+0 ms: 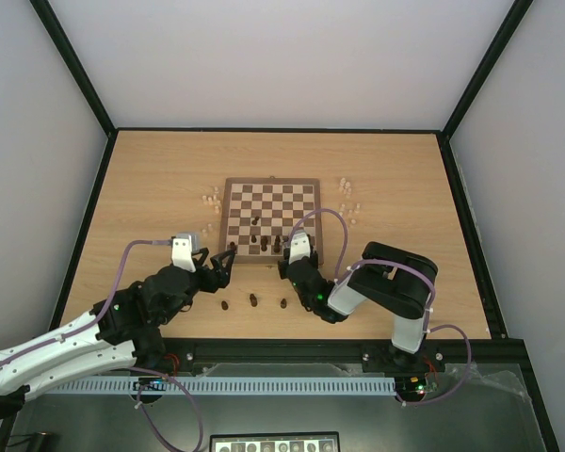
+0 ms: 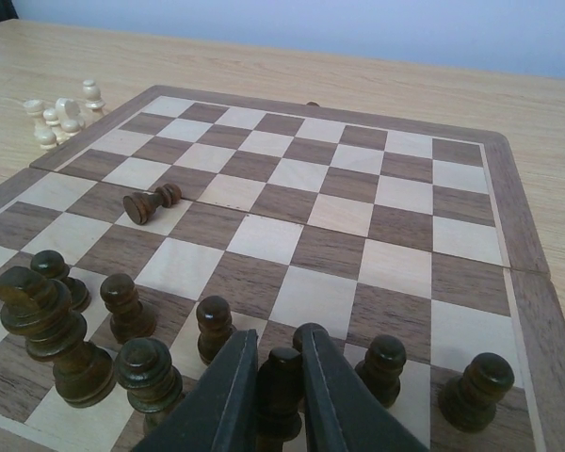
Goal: Set up the chess pieces on the board
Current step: Place the chess piece on the chessboard.
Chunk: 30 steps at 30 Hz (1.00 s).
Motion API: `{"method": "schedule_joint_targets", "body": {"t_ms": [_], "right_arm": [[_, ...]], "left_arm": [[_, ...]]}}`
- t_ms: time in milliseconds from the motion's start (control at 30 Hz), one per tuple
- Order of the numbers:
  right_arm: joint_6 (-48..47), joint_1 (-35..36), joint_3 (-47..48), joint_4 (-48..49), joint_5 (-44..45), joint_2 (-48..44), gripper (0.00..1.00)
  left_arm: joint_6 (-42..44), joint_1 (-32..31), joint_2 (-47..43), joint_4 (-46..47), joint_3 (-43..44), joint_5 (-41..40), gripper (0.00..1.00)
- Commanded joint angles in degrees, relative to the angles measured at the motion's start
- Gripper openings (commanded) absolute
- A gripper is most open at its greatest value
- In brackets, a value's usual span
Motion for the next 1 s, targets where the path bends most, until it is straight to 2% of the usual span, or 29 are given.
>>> {"method": "schedule_joint_targets", "body": {"t_ms": [0,367,967], "right_arm": [[1.67,-0.26,-0.79,1.47,1.40,0.13,0.15],[1.41,-0.24,-1.36,0.96,0.83,-2.09,0.23],[0.58,-0.28,-1.35,-1.01,0.13,-5.46,0.25]], "left_arm": [[0.55,0.51,-0.44,1.39,-0.40,-0.04,0.83],[0.46,0.54,-0.52,1.52,-0.48,0.31,0.83],[0.80,0.58,-0.18,1.88,-0.20,0.58,0.83]]}}
